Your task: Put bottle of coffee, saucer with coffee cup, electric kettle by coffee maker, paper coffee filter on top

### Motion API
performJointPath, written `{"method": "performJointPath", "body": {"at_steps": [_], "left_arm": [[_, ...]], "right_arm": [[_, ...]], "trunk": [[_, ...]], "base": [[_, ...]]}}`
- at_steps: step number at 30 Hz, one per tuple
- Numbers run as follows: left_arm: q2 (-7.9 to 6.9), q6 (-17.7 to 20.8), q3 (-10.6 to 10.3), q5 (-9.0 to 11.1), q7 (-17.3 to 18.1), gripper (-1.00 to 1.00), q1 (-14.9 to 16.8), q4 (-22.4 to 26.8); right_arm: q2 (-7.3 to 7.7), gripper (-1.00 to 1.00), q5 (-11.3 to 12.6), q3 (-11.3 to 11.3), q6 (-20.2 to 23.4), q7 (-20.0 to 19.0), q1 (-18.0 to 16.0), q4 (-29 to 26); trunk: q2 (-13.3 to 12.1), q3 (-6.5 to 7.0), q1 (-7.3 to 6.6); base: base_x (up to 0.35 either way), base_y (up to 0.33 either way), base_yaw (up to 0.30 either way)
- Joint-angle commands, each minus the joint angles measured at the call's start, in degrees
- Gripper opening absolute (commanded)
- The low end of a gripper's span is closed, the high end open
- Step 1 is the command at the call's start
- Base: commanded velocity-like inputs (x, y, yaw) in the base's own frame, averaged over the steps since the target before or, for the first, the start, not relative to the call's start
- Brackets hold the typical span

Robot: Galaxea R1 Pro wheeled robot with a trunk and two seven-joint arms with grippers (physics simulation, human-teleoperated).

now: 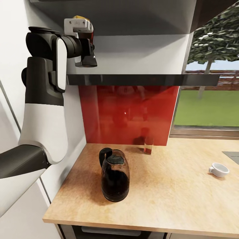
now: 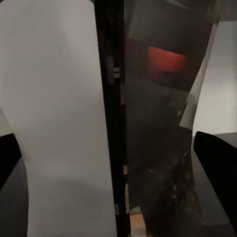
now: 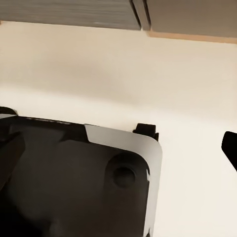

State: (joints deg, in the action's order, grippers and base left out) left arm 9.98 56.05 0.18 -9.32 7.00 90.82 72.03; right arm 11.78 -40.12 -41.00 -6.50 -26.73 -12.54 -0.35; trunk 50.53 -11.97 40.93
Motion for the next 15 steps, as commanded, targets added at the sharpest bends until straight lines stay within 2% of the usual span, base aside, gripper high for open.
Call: {"method": "performJointPath", "body": {"at_steps": [1,15], "left_arm": [[0.02,0.2,0.0,-0.6,0.6,-1.0,0.1,0.0],[0.02,0.2,-0.1,-0.6,0.6,-1.0,0.1,-0.1]], "right_arm": [[-0.02,1.0,-0.6,-0.5,-0.2,-0.2,0.0,0.0],[-0.09,1.0,-0.6,-0.5,-0.2,-0.2,0.0,0.0]], "trunk": [[0.1,-0.09,0.01],[0.1,-0.09,0.01]], "base": [[0.0,0.0,0.0],[0.0,0.0,0.0]]}}
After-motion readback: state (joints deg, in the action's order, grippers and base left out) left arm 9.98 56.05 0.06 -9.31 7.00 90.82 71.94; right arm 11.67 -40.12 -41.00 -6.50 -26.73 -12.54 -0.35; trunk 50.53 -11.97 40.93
